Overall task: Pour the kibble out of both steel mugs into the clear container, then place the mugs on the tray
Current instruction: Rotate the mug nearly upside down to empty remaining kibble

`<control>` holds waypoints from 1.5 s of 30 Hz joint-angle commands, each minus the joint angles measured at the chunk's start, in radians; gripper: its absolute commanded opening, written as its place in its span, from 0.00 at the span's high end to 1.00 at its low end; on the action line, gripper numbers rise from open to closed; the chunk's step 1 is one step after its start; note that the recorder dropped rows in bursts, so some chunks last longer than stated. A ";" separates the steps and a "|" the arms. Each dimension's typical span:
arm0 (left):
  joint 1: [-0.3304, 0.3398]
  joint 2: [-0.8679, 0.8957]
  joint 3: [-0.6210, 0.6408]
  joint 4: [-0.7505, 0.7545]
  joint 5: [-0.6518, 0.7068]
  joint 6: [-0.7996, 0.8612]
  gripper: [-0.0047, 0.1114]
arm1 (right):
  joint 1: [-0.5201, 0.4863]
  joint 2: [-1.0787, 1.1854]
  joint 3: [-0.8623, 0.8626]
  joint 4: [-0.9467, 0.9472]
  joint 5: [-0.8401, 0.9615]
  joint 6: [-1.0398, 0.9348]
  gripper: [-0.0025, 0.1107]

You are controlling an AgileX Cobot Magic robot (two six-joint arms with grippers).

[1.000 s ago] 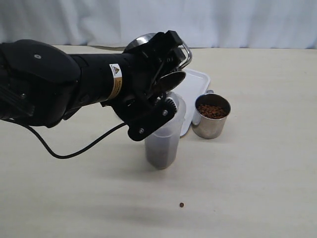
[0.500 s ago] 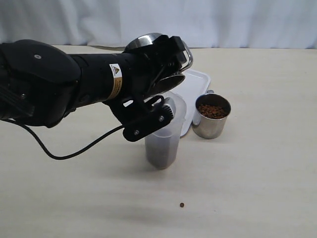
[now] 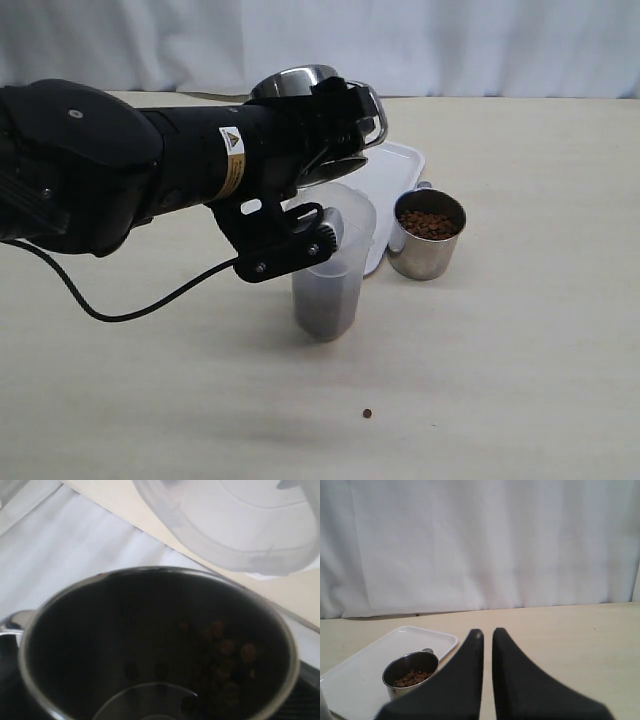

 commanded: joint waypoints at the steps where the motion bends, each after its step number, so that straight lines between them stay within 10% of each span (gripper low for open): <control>1: -0.014 -0.007 -0.007 -0.004 0.021 0.017 0.96 | -0.006 -0.004 0.004 0.005 -0.011 -0.004 0.93; 33: -0.073 -0.007 -0.007 -0.004 0.097 0.143 0.96 | -0.006 -0.004 0.004 0.005 -0.011 -0.004 0.93; 41: -0.073 -0.007 -0.007 -0.004 0.084 0.038 0.96 | -0.006 -0.004 0.004 0.005 -0.011 -0.004 0.93; 45: -0.073 -0.010 -0.007 -0.004 0.071 -0.270 0.96 | -0.006 -0.004 0.004 0.005 -0.011 -0.004 0.93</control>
